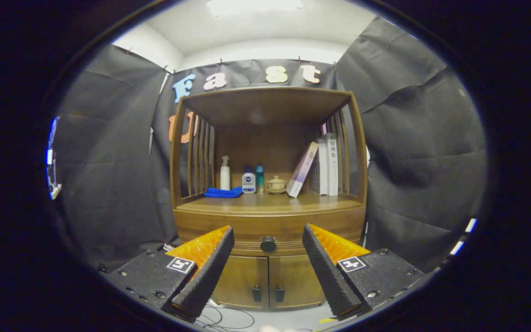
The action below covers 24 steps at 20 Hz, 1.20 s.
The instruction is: Pull open the drawer, take out the items inside it, and place them on the countertop above the cabinet.
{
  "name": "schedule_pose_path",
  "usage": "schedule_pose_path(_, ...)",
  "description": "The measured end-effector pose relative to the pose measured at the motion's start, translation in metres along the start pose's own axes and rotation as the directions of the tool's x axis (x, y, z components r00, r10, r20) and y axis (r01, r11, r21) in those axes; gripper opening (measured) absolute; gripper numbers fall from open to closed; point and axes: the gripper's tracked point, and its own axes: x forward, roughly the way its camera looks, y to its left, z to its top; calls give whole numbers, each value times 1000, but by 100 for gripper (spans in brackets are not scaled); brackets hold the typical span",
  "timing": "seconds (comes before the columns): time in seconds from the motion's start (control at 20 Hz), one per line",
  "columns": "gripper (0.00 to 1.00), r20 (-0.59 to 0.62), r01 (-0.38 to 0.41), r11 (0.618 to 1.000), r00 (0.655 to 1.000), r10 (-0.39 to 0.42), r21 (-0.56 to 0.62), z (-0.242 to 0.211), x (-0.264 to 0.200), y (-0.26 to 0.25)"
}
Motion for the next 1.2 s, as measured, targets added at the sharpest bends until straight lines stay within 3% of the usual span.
schedule_pose_path(0.5,98,-3,66,997,998,-66,-46,-53,112,-7)
schedule_pose_path(0.75,98,-74,74,995,994,-79,-63,-91,157,-8)
schedule_pose_path(1.2,61,-121,80,996,989,-82,-28,-109,187,-11)
